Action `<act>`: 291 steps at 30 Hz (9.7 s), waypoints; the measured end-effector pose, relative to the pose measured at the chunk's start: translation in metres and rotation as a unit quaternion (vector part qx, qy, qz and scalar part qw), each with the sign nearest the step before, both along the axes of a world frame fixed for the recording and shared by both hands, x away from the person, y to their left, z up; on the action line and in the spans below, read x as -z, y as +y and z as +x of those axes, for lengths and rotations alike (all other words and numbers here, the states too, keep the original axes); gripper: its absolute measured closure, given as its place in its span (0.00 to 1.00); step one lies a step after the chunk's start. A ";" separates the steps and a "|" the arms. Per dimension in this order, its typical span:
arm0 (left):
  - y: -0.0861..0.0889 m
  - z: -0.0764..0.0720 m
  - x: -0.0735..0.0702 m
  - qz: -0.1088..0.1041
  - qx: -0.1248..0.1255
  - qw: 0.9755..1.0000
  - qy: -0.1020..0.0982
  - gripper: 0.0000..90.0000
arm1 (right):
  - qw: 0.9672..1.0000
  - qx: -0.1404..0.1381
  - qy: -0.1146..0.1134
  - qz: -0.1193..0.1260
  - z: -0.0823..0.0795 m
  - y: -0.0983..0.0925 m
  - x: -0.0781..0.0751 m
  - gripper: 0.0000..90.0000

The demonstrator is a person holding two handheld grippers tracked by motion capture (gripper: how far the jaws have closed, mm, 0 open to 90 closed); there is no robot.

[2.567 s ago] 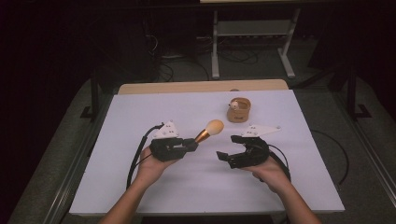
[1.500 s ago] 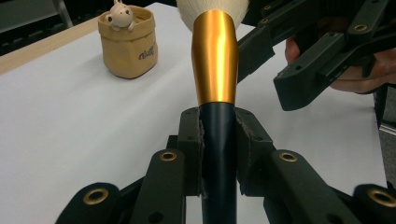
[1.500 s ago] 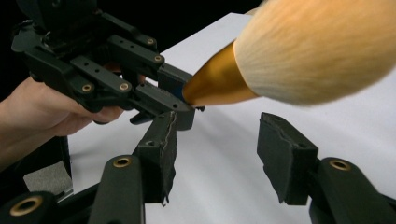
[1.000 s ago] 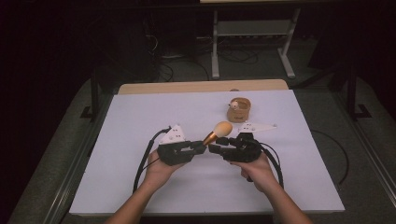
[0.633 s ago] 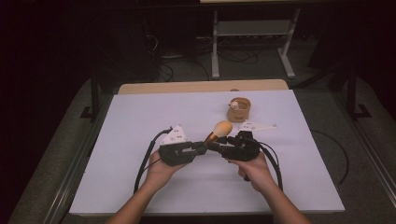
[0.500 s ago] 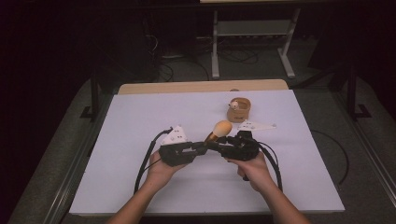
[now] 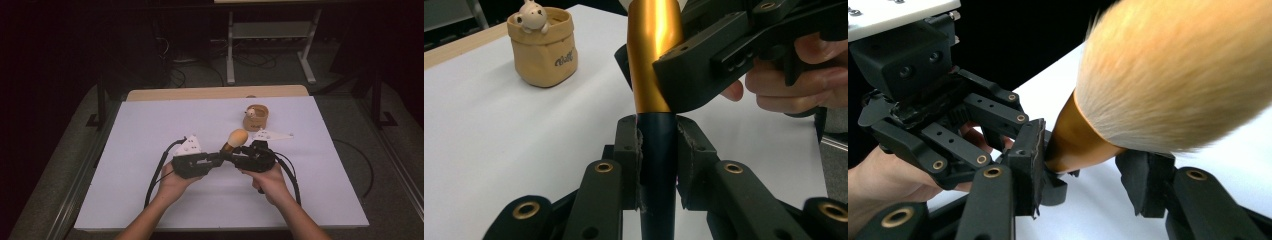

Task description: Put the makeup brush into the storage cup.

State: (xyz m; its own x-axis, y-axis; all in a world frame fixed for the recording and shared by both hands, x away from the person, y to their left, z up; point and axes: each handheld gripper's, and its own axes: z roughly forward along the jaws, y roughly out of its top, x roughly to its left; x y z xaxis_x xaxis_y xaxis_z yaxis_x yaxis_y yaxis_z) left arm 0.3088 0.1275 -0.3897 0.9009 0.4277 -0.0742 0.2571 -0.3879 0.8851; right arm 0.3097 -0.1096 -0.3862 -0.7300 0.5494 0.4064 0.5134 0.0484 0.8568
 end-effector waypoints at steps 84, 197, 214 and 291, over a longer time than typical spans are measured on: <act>0.082 -0.031 0.008 -0.063 -0.020 0.998 -0.023 0.18 | 0.995 0.022 -0.063 -0.071 -0.006 -0.007 -0.013 0.70; 0.124 -0.050 0.022 -0.101 -0.050 0.992 -0.053 0.12 | 0.976 0.135 -0.099 -0.138 0.072 -0.060 -0.073 0.70; 0.124 -0.050 0.022 -0.100 -0.050 0.992 -0.053 0.12 | 0.970 0.170 -0.102 -0.139 0.090 -0.072 -0.077 0.70; 0.123 -0.051 0.023 -0.094 -0.046 0.993 -0.049 0.12 | 0.953 0.242 -0.058 -0.170 0.149 -0.074 -0.027 0.56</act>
State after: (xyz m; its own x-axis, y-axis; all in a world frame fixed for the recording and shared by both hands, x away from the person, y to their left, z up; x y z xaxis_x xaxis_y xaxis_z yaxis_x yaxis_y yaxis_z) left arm 0.2576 0.2502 -0.4126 0.8652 0.4960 -0.0733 0.1921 -0.1928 0.9623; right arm 0.4587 -0.1836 -0.3590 -0.3864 0.9191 0.0769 0.4496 0.1149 0.8858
